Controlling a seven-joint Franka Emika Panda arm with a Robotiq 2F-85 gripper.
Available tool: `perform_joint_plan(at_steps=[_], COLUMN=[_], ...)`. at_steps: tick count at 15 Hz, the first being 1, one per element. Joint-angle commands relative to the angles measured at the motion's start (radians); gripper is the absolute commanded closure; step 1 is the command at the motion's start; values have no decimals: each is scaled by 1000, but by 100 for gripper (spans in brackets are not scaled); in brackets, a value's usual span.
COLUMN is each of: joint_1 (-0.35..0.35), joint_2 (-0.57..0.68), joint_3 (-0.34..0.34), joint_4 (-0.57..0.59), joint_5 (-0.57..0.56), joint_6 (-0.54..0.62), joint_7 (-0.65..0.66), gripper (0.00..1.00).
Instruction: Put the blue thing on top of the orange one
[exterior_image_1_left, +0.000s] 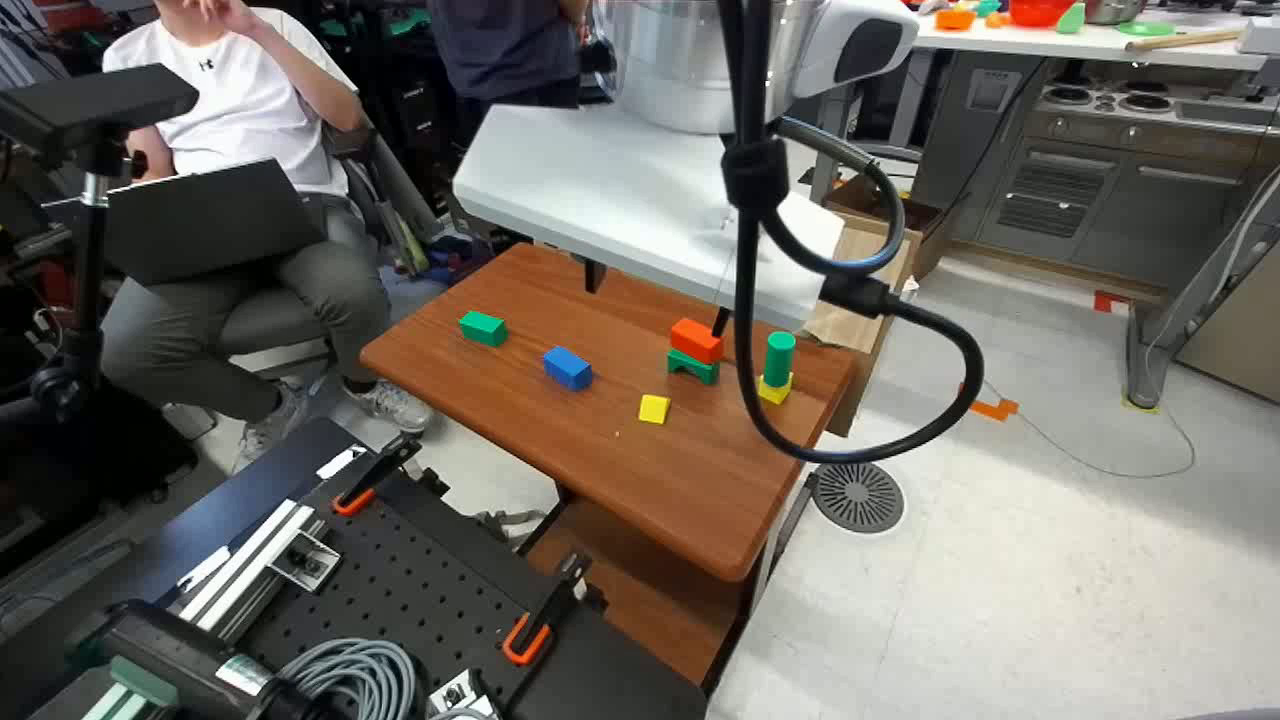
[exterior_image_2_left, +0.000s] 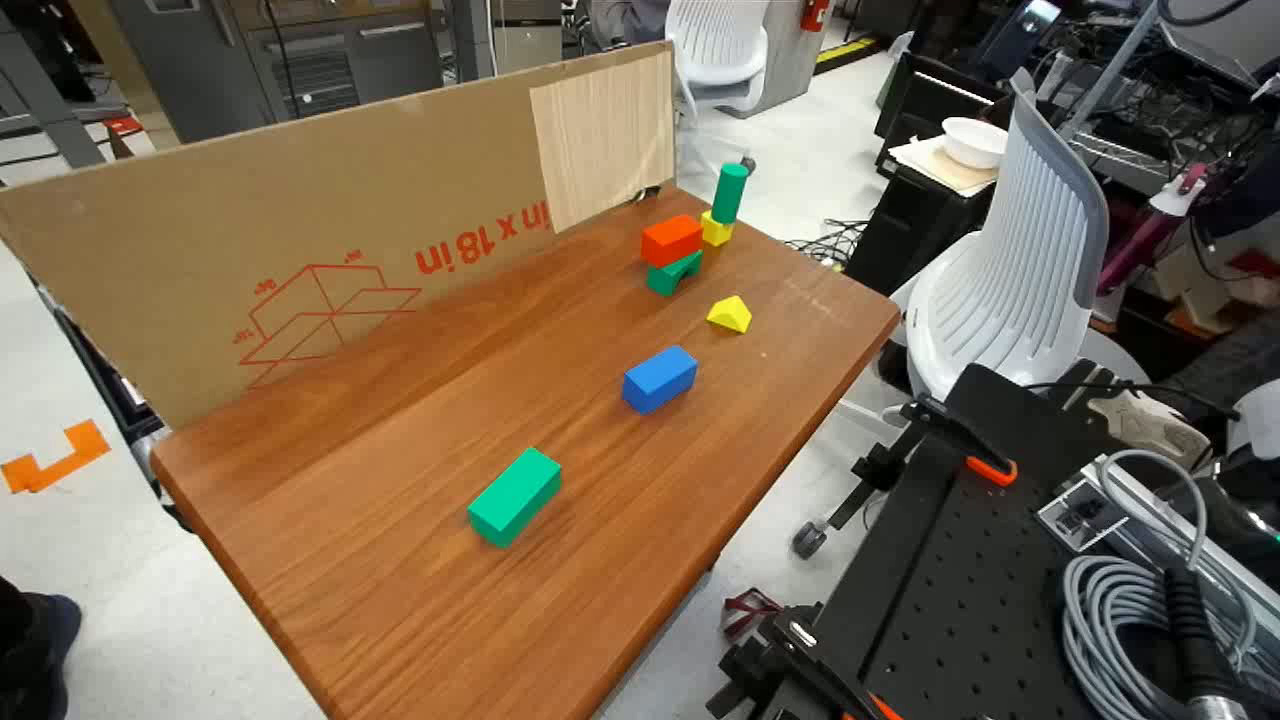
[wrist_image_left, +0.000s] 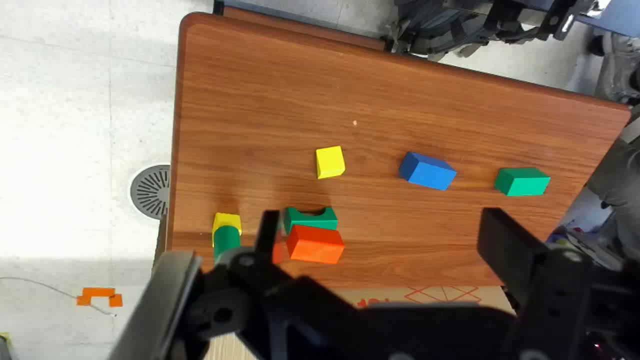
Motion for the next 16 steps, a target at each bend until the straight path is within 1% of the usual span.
perform_joint_plan(at_steps=[1,4,9,11,13,16], joint_1=[-70,-69,-97,-93,-87,-78], joint_2=[6,10,40,62,87,115], joint_3=[69,72,171,214,256,317], joint_4=[1,0,-17,-22,-28,-62], joint_5=[16,19,-42,-53,-58,-79], joint_6=[-5,2,10,16,41,121], joint_7=[-11,2,81,149,249,431], gripper=[0,0,0,0,0,0])
